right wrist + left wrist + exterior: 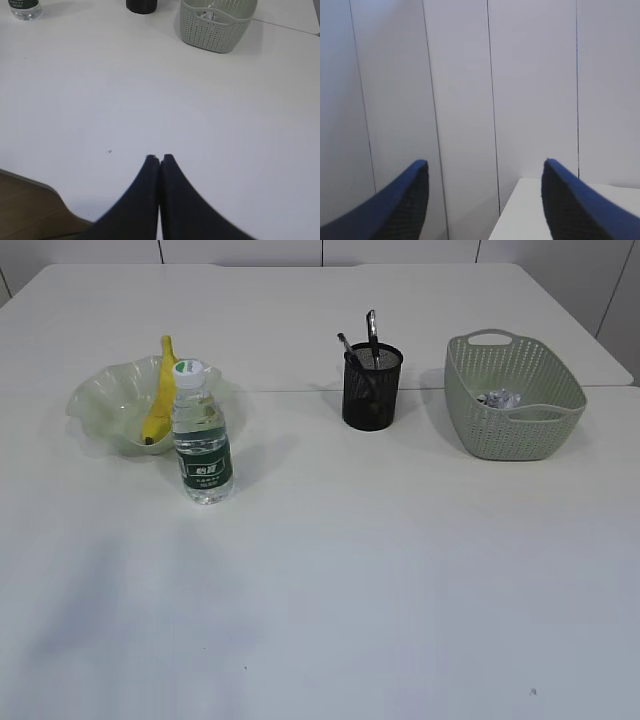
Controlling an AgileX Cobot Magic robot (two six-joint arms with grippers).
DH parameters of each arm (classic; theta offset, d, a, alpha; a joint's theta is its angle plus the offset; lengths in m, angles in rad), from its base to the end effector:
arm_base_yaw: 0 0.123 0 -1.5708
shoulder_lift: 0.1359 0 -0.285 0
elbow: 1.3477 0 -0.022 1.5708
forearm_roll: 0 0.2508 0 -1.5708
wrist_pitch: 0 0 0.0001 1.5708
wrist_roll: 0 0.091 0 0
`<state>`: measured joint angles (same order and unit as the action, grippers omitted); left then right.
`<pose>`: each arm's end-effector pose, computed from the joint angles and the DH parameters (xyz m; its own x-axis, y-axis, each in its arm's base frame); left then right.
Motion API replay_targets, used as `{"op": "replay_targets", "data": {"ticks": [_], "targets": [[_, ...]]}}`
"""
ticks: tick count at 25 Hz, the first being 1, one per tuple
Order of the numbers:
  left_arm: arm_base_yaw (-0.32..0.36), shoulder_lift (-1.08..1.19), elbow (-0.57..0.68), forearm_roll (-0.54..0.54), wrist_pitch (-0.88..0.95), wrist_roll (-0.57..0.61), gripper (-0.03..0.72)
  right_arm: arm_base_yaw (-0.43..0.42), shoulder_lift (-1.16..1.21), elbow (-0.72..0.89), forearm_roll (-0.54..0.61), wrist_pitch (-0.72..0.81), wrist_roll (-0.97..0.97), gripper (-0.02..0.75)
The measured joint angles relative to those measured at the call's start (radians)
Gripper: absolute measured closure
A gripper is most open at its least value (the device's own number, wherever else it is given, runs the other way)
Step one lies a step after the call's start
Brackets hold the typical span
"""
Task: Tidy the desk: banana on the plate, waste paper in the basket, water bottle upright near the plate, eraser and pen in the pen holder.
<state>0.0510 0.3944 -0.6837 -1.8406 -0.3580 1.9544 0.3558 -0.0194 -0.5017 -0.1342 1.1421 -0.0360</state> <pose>0.0601 0.0337 0.4033 0.2361 0.1029 -0.9663 -0.3970 0.9178 0.0007 -0.0074 -0.0146 0.2717 -0.4494 -0.2644 -0.8533 -0.2899 0.9467 -0.1406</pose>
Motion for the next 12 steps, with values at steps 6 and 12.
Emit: {"op": "replay_targets", "data": {"ticks": [6, 12], "targets": [[0.0, -0.002, 0.017, -0.002, -0.036, 0.002, 0.193, 0.0, 0.0, 0.0, -0.004, 0.0, 0.0, 0.748], [0.0, -0.003, 0.089, -0.006, -0.039, -0.015, 0.193, 0.0, 0.0, 0.0, -0.004, 0.0, 0.0, 0.748]]}}
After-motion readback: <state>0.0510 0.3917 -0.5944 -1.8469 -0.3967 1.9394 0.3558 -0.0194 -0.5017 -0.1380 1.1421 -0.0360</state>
